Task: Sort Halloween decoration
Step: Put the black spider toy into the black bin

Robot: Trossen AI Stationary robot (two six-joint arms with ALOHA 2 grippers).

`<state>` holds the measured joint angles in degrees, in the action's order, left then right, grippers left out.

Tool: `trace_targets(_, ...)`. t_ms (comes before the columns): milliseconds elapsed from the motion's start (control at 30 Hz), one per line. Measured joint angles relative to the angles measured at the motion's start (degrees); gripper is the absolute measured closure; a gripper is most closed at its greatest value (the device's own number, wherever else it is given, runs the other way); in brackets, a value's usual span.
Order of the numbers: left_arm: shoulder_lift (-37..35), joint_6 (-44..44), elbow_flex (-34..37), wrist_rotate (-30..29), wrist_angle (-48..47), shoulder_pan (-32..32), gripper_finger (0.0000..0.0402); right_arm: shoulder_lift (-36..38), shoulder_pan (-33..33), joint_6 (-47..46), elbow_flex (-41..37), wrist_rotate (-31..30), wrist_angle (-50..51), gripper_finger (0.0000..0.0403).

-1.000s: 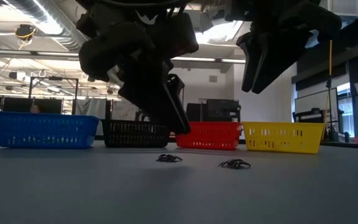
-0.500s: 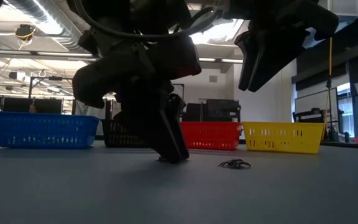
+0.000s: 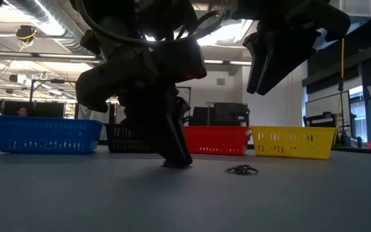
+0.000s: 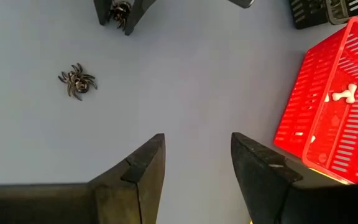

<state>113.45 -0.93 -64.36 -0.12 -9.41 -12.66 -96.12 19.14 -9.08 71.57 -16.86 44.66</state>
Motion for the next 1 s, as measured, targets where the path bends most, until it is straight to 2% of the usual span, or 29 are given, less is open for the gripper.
trace_targets(400,-0.2,-2.1,0.11,0.44,-0.3,-0.11,0.0386,0.0,0.0,0.0,0.0,0.0,-0.01,0.0221)
trace_targets(700,0.05,-1.92,-2.33,0.73,-2.6,-0.2,0.0401,0.0,0.0,0.0,0.0,0.0,0.0,0.0221)
trace_targets(1000,0.11,-1.92,-6.68,1.34,-11.74,-0.27,0.0401,0.0,0.0,0.0,0.0,0.0,-0.01,0.0221)
